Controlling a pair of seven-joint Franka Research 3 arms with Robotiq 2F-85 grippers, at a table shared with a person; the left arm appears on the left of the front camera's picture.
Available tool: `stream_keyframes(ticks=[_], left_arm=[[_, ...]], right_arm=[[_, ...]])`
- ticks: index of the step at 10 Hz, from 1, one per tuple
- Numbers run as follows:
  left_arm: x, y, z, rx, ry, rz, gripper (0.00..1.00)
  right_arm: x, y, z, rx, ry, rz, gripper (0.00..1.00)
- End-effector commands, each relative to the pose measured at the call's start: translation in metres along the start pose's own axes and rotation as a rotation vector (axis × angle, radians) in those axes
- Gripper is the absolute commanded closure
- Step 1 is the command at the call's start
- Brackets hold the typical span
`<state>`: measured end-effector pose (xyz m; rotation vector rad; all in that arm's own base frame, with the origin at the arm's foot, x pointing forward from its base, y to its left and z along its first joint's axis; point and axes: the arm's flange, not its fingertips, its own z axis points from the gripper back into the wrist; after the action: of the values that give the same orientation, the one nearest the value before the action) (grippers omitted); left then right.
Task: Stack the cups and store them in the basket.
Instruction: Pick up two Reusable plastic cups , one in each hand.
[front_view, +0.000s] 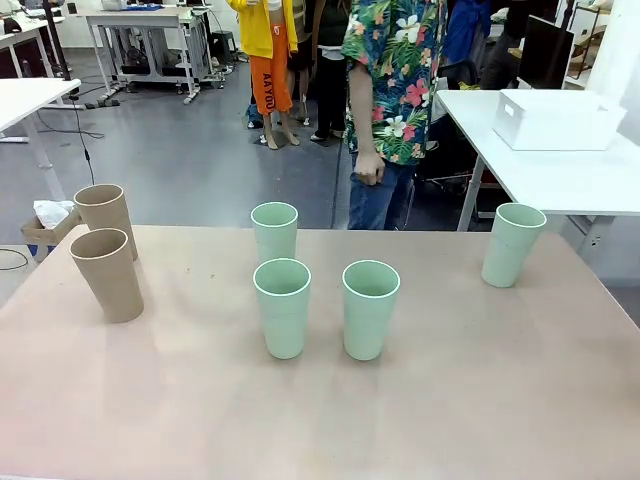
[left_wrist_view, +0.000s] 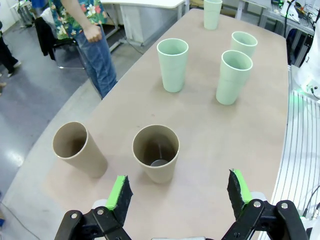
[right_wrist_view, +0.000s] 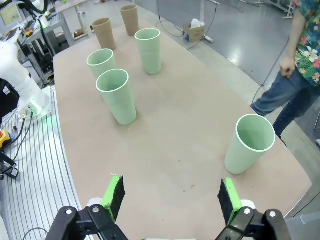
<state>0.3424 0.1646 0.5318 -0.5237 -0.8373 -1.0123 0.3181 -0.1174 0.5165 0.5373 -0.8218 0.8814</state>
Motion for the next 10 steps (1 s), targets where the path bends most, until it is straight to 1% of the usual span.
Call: stream_keyframes(ticks=[1, 10], left_arm=[[0.0, 0.001, 0.0016, -0.005, -0.018, -0.02, 0.0], [0.0, 0.001, 0.0016, -0.005, -0.018, -0.02, 0.0]], right_arm=[[-0.0002, -0.002, 0.0009, 0.008, -0.028, 0.023, 0.0], [-0.0002, -0.002, 0.0009, 0.008, -0.028, 0.023, 0.0]])
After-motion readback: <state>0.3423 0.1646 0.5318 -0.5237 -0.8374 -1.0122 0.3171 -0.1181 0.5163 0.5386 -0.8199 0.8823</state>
